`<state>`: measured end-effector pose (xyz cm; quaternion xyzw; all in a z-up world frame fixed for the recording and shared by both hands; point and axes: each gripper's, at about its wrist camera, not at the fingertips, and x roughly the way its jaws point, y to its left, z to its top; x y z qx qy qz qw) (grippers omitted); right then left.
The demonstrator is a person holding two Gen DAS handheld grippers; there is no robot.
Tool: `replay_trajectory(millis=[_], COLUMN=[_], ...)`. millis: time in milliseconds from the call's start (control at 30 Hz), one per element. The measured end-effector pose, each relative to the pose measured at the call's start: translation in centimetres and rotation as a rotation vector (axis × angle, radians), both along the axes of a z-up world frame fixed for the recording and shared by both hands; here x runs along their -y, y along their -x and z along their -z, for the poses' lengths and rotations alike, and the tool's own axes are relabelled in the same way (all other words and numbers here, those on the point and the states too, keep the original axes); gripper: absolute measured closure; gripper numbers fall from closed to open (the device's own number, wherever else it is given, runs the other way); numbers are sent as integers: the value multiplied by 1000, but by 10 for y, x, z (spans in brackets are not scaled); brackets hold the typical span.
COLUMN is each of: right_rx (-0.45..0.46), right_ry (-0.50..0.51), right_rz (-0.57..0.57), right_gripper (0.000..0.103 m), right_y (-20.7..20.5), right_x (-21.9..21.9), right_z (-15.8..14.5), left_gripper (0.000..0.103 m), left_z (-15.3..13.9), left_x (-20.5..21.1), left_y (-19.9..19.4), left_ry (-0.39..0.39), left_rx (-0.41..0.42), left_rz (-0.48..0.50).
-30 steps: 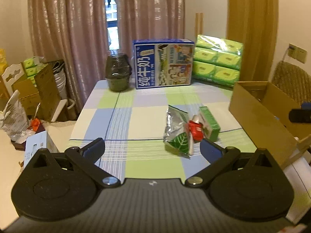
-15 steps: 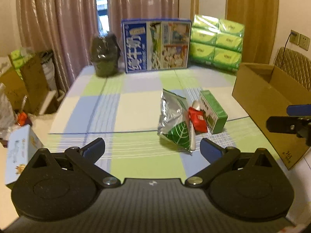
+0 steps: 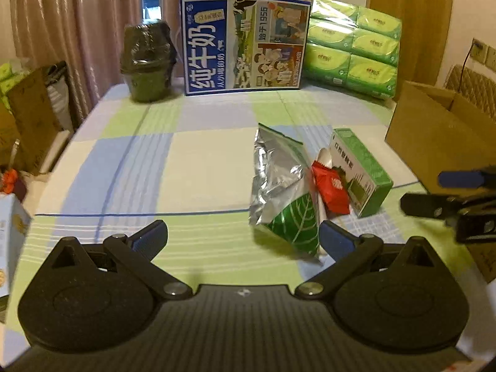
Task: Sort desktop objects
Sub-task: 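Grasp the silver tea bag with the left tool while the right tool grasps the green box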
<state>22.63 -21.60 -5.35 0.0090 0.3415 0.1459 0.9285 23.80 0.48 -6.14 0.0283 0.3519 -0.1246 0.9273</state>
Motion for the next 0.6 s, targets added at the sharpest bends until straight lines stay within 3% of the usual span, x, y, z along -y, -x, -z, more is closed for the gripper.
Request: replay_trajectory(millis=[333, 600], right_rx=[-46, -68], right_ry=[-17, -28], right_rz=[1, -17], right_gripper=[39, 50], right_y=[-29, -42], right_x=[3, -1], right_z=[16, 28], left_gripper=[8, 18], left_z=[20, 34], left_x=[14, 21], left_y=[-39, -53], left_ry=[35, 25], left_rx=[-42, -52], left_rz=[100, 111])
